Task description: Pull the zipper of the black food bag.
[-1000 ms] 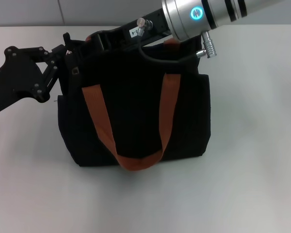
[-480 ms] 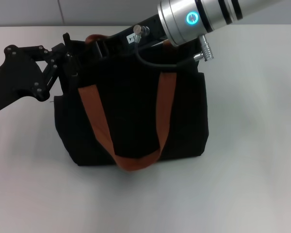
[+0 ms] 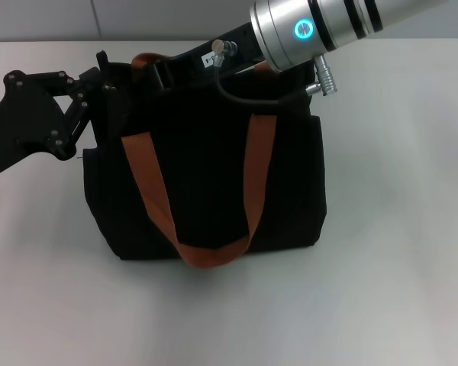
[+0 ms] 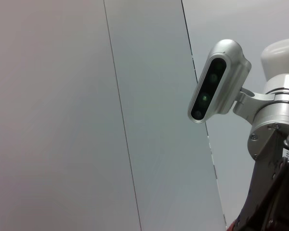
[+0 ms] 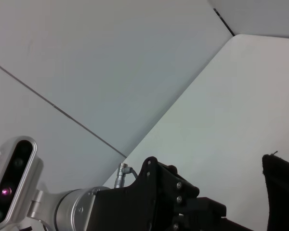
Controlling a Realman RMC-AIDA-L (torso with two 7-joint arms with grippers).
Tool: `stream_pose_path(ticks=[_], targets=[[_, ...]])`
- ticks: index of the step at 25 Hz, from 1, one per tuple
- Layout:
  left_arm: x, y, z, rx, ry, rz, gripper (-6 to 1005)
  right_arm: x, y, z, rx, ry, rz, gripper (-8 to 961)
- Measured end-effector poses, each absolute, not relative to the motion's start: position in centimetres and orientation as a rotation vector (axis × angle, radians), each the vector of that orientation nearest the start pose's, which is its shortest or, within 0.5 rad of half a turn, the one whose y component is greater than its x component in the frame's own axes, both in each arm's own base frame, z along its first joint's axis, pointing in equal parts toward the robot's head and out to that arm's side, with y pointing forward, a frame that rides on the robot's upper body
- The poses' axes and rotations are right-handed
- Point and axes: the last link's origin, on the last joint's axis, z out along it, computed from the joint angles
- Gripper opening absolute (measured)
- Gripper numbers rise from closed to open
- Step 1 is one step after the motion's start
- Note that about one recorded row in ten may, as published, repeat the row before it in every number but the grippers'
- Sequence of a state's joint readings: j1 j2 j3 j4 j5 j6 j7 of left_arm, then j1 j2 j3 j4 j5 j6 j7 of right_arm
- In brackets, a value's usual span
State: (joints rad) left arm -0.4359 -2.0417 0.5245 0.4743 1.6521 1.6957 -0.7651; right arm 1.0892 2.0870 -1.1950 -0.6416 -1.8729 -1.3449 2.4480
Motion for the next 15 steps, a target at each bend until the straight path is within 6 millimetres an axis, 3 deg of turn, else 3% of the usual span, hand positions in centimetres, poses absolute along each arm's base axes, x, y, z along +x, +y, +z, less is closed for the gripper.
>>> stream_pose_path(ticks=[7, 15], targets=[[-27.88, 30.83, 4.01, -2.281, -0.066, -1.001, 78, 3.62, 40.02, -6.7, -2.974, 1.266, 0.431, 158], [-27.74, 30.9, 3.85, -2.283, -0.067, -1.007, 79, 3.34, 39.92, -6.83, -2.984, 1.259, 0.424, 104]])
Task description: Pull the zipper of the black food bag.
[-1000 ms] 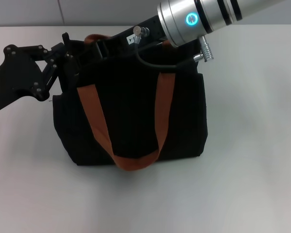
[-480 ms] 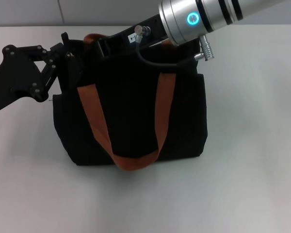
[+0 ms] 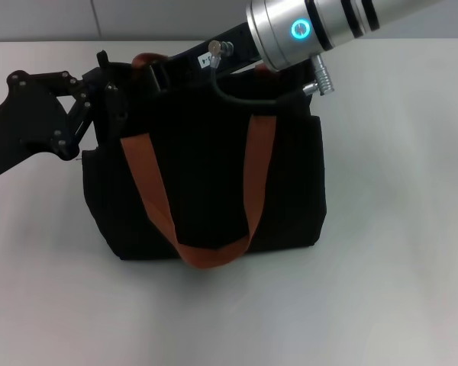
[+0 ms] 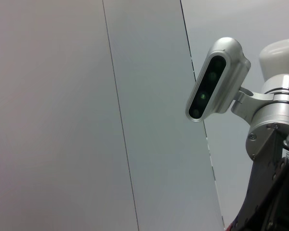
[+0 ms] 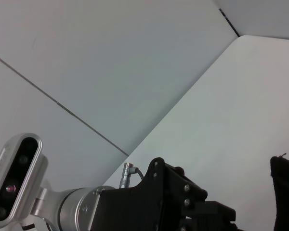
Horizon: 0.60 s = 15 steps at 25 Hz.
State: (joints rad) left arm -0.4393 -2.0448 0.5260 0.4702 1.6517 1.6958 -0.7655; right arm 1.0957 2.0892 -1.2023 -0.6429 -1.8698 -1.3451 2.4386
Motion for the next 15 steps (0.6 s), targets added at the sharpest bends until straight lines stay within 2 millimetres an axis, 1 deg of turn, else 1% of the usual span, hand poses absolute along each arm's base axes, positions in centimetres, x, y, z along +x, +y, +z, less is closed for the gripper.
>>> stream_pose_path(ticks=[6, 15], targets=[[-27.7, 30.89, 3.8, -2.282, -0.068, -1.01, 80, 3.21, 39.89, -6.93, -2.993, 1.229, 0.419, 64], [-27.91, 30.74, 3.89, -2.281, -0.074, -1.005, 81, 3.06, 39.83, -6.05, -2.988, 1.189, 0.437, 6]])
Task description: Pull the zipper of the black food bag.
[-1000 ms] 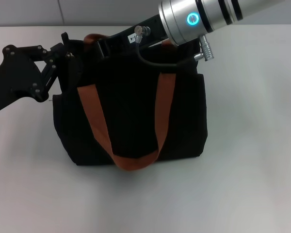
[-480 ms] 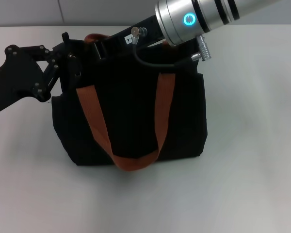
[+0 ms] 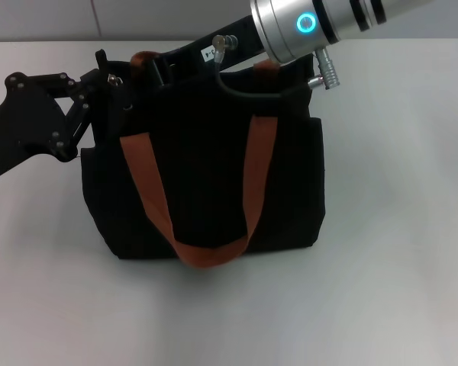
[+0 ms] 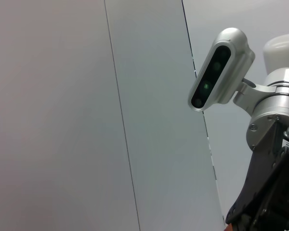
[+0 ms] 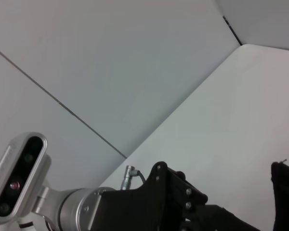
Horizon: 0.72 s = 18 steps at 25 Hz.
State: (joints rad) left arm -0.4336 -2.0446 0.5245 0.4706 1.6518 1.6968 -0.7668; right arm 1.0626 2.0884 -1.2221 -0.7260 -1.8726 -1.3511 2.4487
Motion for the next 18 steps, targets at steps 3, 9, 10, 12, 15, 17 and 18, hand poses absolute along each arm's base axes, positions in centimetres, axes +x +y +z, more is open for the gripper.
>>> stream_pose_path(ticks=[3, 9, 10, 12, 15, 17, 18], targets=[[-27.95, 30.71, 3.98, -2.28, -0.079, -1.006, 82, 3.16, 39.75, -5.93, -2.985, 1.183, 0.423, 0], [-27.99, 30.67, 4.01, -2.279, -0.082, -1.006, 83, 3.49, 39.85, -5.77, -2.963, 1.173, 0.363, -1], [-27.99, 30.67, 4.01, -2.279, -0.082, -1.006, 83, 3.49, 39.85, -5.77, -2.963, 1.173, 0.363, -1], [-28.02, 30.64, 4.02, -2.278, -0.083, -1.006, 83, 3.47, 39.85, -5.71, -2.96, 1.167, 0.357, -1], [-28.08, 30.62, 4.12, -2.272, -0.085, -1.007, 83, 3.52, 39.87, -5.53, -2.951, 1.167, 0.357, 0], [-28.16, 30.59, 4.21, -2.267, -0.086, -1.007, 84, 3.72, 39.92, -5.38, -2.936, 1.17, 0.34, 0], [-28.2, 30.57, 4.26, -2.265, -0.087, -1.007, 84, 3.86, 39.95, -5.32, -2.928, 1.172, 0.328, 0]])
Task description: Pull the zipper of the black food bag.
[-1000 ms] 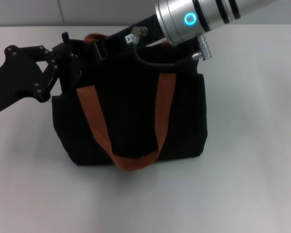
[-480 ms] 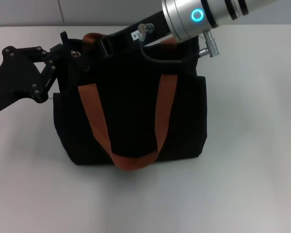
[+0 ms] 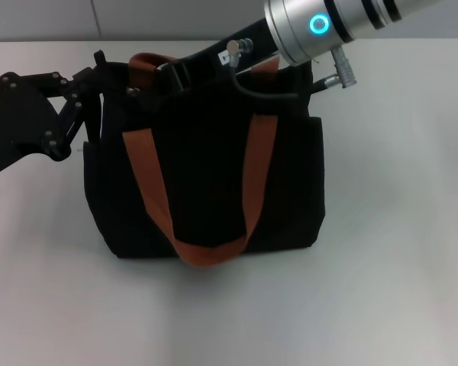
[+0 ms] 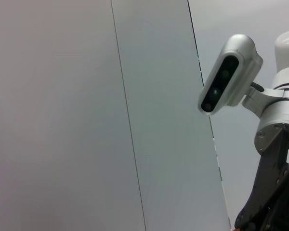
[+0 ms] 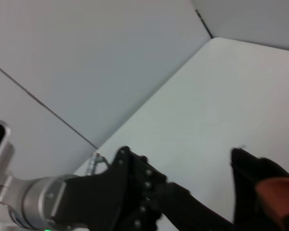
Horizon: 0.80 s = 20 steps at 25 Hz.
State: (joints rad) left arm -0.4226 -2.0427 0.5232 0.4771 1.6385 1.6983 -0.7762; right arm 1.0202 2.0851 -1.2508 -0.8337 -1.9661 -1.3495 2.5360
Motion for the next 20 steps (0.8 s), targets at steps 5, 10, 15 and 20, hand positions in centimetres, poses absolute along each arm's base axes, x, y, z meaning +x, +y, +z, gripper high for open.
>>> stream_pose_path(ticks=[5, 10, 15, 20], targets=[[-28.3, 30.5, 4.4, -2.262, -0.088, -1.005, 85, 4.6, 39.8, -5.0, -2.902, 1.194, 0.29, -1], [-28.3, 30.5, 4.4, -2.262, -0.089, -1.005, 85, 5.4, 39.7, -4.2, -2.857, 1.193, 0.245, -1], [-28.4, 30.5, 4.5, -2.255, -0.088, -1.006, 86, 6.4, 39.5, -3.1, -2.804, 1.194, 0.231, -1], [-28.4, 30.5, 4.6, -2.252, -0.087, -1.007, 87, 7.5, 39.1, -1.7, -2.748, 1.194, 0.219, 0]])
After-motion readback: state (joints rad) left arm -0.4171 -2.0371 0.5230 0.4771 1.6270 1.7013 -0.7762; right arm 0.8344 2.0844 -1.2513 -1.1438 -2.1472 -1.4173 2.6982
